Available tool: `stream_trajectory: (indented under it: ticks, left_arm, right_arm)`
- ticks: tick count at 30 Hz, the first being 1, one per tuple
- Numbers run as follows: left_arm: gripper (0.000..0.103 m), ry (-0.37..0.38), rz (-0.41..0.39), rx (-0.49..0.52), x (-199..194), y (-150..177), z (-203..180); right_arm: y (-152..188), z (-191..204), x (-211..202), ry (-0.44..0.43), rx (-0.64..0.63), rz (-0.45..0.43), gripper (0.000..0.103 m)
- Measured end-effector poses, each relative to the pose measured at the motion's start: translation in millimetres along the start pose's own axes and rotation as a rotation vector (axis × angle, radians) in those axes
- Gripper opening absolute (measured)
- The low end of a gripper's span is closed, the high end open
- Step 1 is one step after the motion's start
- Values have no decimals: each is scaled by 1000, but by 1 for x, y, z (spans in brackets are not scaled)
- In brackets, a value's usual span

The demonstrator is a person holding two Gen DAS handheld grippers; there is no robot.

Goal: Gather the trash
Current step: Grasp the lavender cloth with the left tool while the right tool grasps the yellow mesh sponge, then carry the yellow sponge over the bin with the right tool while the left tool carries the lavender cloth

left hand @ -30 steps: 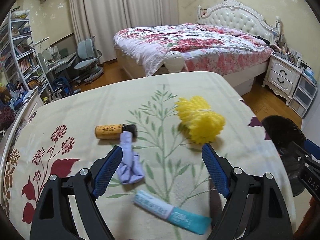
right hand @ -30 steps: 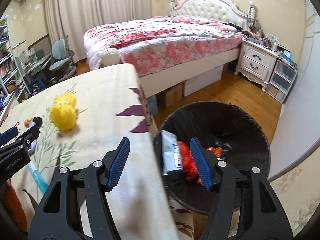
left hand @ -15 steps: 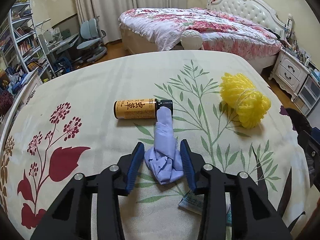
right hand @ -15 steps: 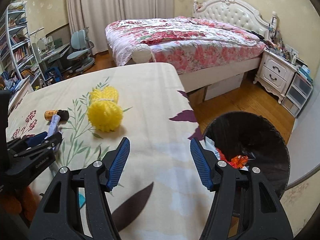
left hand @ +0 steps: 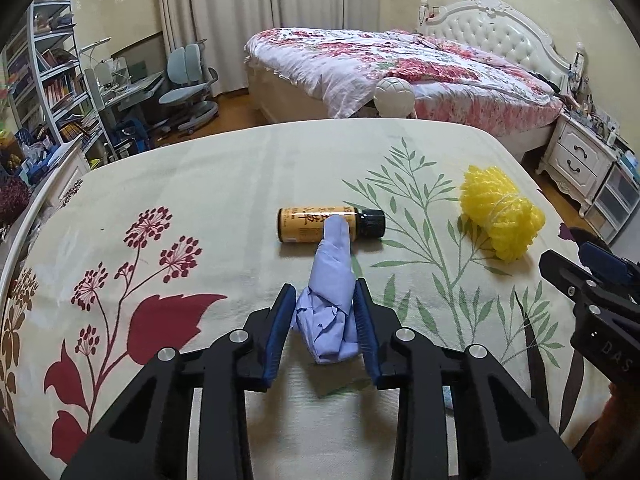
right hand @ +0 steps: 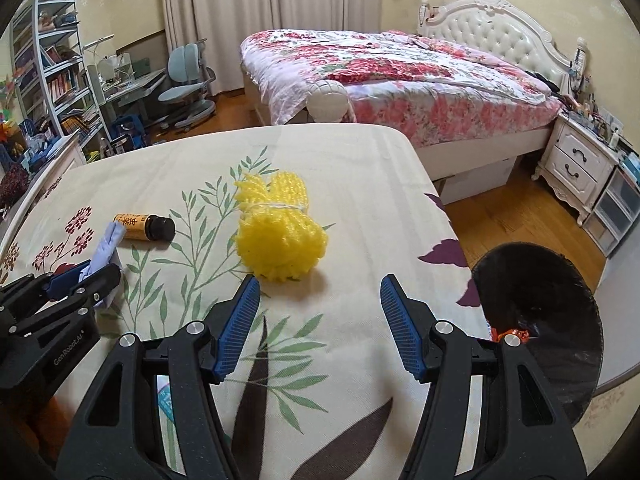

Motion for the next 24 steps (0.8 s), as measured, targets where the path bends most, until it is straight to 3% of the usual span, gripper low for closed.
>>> stream_trajectory:
  ticks: [5,16,19,24]
  left_arm:
    - [33,-22,-12,-33,-4,-3,23]
    - [33,-71,-11,-73,5,-8,54]
    - [33,-73,-7,-78,7,-7,55]
    - [33,-68,-2,-78,10,-4,52]
  right_arm:
    - [-12,15,12,-17,-15,2,67]
    - [-26,25,46,-19,-10,48,66]
    - [-21,27,49,-23,-13,64,53]
    - [-16,27,46,-29,-25,64,47]
Point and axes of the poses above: each gripper's, at about its wrist camera, not at the fingertips, and x roughly the way its jaws point, z to its left, y to its underside, the point moved 8 cm from there along x, roughly the way its jaws point, and after that the axes turned 1 degree about x, right-handed, at the moved point
